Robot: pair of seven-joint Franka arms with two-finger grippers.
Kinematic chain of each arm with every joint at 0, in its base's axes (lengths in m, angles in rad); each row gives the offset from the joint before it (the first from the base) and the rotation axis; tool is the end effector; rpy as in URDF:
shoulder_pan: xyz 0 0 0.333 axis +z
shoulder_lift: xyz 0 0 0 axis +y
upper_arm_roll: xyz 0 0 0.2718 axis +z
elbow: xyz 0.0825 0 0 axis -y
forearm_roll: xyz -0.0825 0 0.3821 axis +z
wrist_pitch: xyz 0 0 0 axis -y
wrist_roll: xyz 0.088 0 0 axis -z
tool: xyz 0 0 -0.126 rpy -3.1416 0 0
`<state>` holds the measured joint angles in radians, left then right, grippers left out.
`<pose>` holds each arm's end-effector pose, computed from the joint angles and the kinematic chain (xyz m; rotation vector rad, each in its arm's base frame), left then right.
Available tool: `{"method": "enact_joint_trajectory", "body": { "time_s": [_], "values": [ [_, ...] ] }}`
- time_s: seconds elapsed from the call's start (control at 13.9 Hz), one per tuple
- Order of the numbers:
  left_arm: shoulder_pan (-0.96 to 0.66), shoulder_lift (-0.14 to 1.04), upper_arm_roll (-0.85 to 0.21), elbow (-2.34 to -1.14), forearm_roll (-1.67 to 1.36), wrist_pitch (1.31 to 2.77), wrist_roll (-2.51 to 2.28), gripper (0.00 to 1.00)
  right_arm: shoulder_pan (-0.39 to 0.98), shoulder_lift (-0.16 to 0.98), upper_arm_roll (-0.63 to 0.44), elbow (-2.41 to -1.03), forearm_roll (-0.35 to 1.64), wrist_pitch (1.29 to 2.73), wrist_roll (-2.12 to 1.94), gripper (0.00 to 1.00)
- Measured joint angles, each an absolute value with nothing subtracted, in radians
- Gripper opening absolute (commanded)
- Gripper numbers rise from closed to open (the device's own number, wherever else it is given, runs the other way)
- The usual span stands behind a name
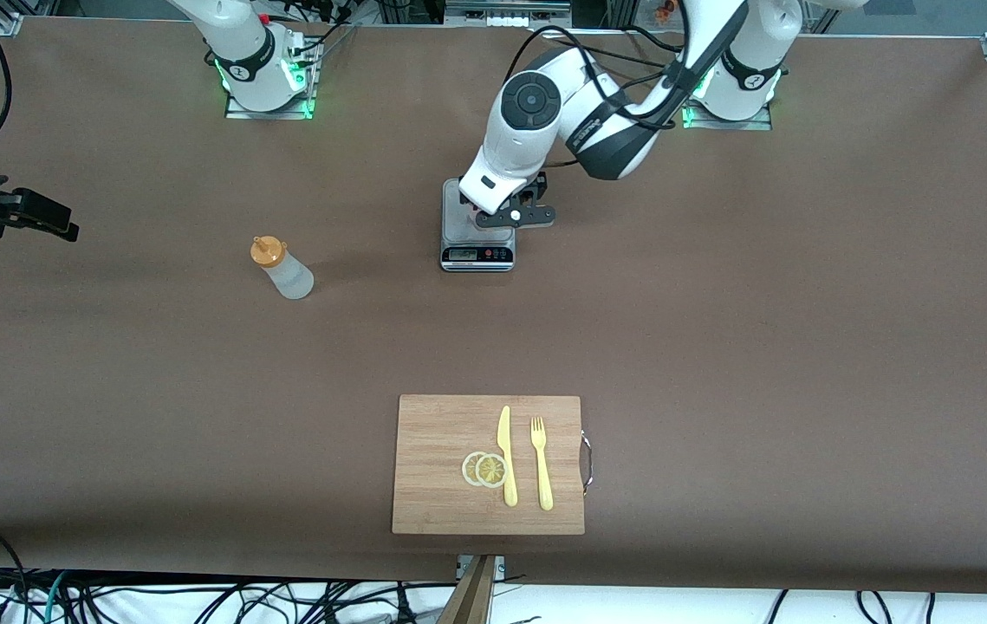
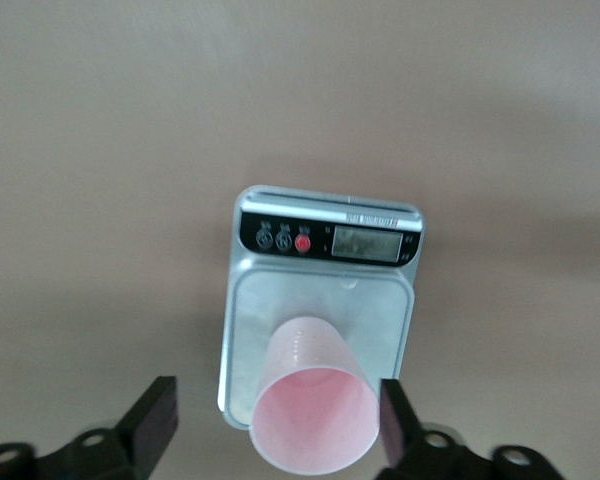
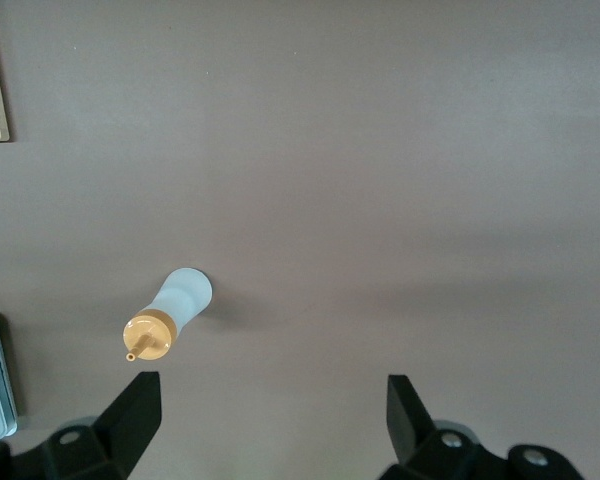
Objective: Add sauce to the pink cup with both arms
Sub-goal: 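Open the left gripper to release the cup and lift away, then retract the left gripper while the right gripper reaches the sauce bottle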
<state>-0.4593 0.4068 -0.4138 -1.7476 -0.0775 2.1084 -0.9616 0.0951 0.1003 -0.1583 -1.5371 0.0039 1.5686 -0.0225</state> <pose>0.4123 -0.4781 0.2993 2.9931 0.2370 -0.2843 0.5740 -0.0324 0.5210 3.1301 -0.0635 -0.1065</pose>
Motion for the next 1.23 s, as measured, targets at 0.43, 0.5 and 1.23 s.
{"method": "enact_joint_trajectory", "body": {
  "time_s": [0.43,0.5,1.23],
  "values": [
    [-0.385,0.316,-0.236,-1.518,-0.075,1.823,-0.737,1.00,0.097,0.124,-0.155,-1.546,0.052,1.560,-0.124,1.00],
    [-0.362,0.303,-0.205,-1.509,-0.072,1.807,-0.668,1.00,0.097,0.143,-0.153,-1.546,0.075,1.560,-0.198,1.00],
    [0.041,0.155,-0.098,-1.494,-0.061,1.603,-0.114,1.00,-0.056,0.434,-0.165,-1.625,0.506,1.557,-1.299,1.00]
  ]
}}
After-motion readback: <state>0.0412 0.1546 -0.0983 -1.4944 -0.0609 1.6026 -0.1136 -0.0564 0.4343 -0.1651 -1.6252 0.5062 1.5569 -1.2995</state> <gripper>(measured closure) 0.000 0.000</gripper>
